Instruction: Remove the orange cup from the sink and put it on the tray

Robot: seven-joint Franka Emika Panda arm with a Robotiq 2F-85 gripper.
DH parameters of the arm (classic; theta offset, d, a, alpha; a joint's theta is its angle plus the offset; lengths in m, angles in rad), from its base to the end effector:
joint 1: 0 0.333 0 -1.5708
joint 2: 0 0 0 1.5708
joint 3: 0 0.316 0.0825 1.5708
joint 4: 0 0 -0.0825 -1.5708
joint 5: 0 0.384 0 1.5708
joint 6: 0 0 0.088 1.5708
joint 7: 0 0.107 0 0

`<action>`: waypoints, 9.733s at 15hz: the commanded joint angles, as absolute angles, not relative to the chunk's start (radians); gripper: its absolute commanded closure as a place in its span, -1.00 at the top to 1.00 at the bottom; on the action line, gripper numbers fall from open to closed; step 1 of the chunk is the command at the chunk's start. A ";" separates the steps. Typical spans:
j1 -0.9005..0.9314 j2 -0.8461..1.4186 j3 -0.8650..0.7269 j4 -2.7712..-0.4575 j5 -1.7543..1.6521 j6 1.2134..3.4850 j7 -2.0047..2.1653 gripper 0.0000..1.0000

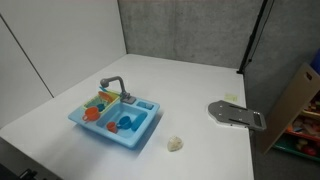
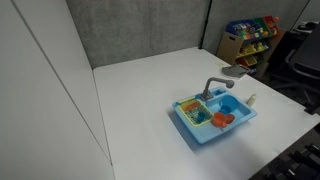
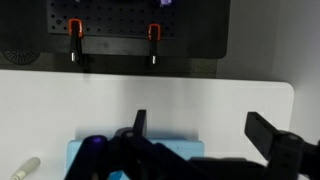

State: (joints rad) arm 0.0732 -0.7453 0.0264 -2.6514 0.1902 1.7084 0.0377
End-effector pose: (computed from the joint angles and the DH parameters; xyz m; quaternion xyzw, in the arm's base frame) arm 0.2988 0.0477 0.4517 -0.9917 -0.0041 0.1034 0.0769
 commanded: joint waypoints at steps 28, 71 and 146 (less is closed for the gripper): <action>0.025 -0.327 0.105 -2.513 0.126 2.136 0.251 1.00; 0.177 0.295 0.030 -2.395 0.013 2.696 0.429 1.00; -0.060 0.310 -0.042 -2.356 0.218 2.805 0.224 -0.87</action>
